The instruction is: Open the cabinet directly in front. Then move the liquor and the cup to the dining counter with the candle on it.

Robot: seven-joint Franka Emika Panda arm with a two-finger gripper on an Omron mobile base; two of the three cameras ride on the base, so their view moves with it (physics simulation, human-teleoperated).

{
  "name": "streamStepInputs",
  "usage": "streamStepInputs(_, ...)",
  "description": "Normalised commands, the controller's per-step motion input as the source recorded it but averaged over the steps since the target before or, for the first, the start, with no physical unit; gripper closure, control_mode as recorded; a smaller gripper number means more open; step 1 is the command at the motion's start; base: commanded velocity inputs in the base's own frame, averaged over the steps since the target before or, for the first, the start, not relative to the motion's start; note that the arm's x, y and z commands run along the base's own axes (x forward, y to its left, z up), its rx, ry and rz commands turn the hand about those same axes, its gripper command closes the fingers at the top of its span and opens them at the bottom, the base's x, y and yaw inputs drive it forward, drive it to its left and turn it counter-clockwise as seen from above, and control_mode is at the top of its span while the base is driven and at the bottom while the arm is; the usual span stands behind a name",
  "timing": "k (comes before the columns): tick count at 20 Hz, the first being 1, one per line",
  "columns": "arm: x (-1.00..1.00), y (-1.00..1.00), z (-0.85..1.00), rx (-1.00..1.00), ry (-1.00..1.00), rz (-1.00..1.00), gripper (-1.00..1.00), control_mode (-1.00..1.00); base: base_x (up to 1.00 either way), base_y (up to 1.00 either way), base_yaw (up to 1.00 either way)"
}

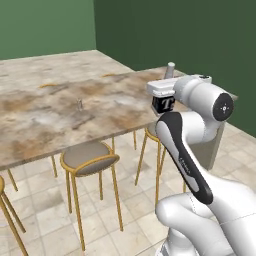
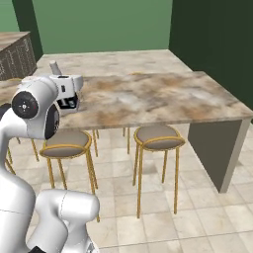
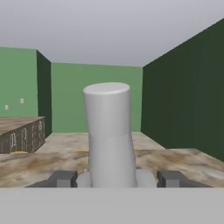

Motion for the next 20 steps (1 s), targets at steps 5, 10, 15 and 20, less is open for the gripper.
streamStepInputs(5, 0.00, 0.00, 0.00, 0.00, 0.00, 0.00, 1.00, 1.00, 0.04, -0.12, 0.05)
streamStepInputs(10, 0.00, 0.00, 0.00, 0.00, 0.00, 0.00, 1.00, 1.00, 0.42, -0.50, 0.20)
streamStepInputs(15, 0.00, 0.00, 0.00, 0.00, 0.00, 0.00, 1.00, 1.00, 0.59, -0.09, 0.04)
streamStepInputs(20, 0.00, 0.00, 0.00, 0.00, 0.00, 0.00, 1.00, 1.00, 0.70, -0.03, 0.04)
